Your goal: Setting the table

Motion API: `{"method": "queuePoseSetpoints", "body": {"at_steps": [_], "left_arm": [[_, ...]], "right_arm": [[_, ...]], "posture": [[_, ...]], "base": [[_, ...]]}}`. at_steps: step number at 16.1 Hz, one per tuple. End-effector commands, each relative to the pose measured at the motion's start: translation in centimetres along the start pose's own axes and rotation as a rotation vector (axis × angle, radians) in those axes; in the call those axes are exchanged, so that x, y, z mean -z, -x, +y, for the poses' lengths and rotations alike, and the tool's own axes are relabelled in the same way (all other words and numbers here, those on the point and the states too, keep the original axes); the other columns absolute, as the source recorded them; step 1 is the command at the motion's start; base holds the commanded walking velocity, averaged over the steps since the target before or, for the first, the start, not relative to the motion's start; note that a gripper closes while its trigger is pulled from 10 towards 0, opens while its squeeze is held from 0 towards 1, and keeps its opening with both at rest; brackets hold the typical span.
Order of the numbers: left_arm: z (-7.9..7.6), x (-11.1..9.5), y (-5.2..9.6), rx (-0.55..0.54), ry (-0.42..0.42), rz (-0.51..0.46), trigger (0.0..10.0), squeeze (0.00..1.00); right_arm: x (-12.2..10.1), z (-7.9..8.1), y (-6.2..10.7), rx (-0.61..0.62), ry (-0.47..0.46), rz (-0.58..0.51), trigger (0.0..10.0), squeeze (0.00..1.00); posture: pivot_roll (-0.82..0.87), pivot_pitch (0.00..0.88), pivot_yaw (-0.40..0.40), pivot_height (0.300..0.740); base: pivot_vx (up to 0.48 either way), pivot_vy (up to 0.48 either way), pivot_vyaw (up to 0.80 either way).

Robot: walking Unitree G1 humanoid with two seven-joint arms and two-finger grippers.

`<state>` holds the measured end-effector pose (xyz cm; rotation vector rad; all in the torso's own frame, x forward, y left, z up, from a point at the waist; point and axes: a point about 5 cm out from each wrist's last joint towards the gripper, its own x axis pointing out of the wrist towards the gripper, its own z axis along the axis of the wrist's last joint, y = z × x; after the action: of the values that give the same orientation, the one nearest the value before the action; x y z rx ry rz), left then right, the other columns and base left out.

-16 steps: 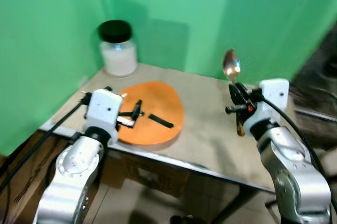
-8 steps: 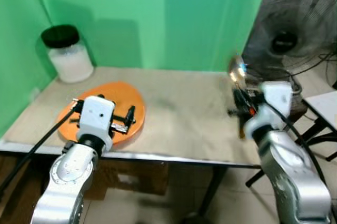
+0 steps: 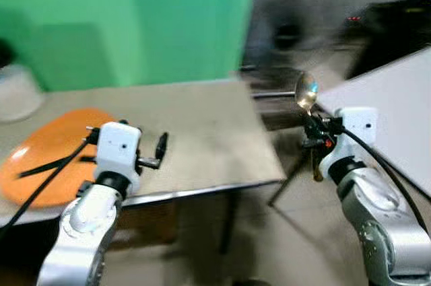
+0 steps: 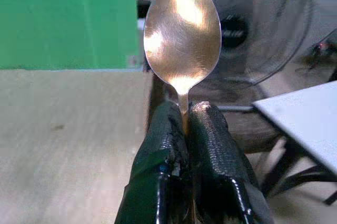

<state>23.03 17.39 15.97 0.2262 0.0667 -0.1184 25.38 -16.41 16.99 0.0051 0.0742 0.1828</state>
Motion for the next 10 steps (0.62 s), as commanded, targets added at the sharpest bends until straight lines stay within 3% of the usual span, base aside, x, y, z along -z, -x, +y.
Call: {"method": "queuePoseSetpoints", "body": {"at_steps": [1,3,5,10], "left_arm": [[0.2,0.2,0.0,-0.002,-0.015,0.007,10.0,0.0],[0.5,0.5,0.3,-0.015,-0.021,0.015,10.0,0.0],[0.7,0.6,0.1,-0.012,-0.035,0.02,10.0,0.0],[0.9,0.1,-0.8,-0.021,-0.008,-0.012,10.0,0.0]], "right_arm": [[0.3,-1.4,-0.1,0.012,0.019,0.001,10.0,0.0],[0.8,-3.4,0.1,0.042,0.061,0.024,10.0,0.0],[1.0,-4.0,0.2,0.05,0.07,0.033,10.0,0.0],[1.3,-2.4,-0.2,0.049,0.006,0.015,10.0,0.0]], "posture": [[-0.08,0.048,-0.05,0.74],[-0.07,0.039,-0.059,0.74],[-0.06,0.034,-0.06,0.74],[-0.06,0.01,-0.032,0.74]], "base": [[0.0,0.0,-0.8],[0.0,0.0,-0.8],[0.0,0.0,-0.8],[0.0,0.0,-0.8]]}}
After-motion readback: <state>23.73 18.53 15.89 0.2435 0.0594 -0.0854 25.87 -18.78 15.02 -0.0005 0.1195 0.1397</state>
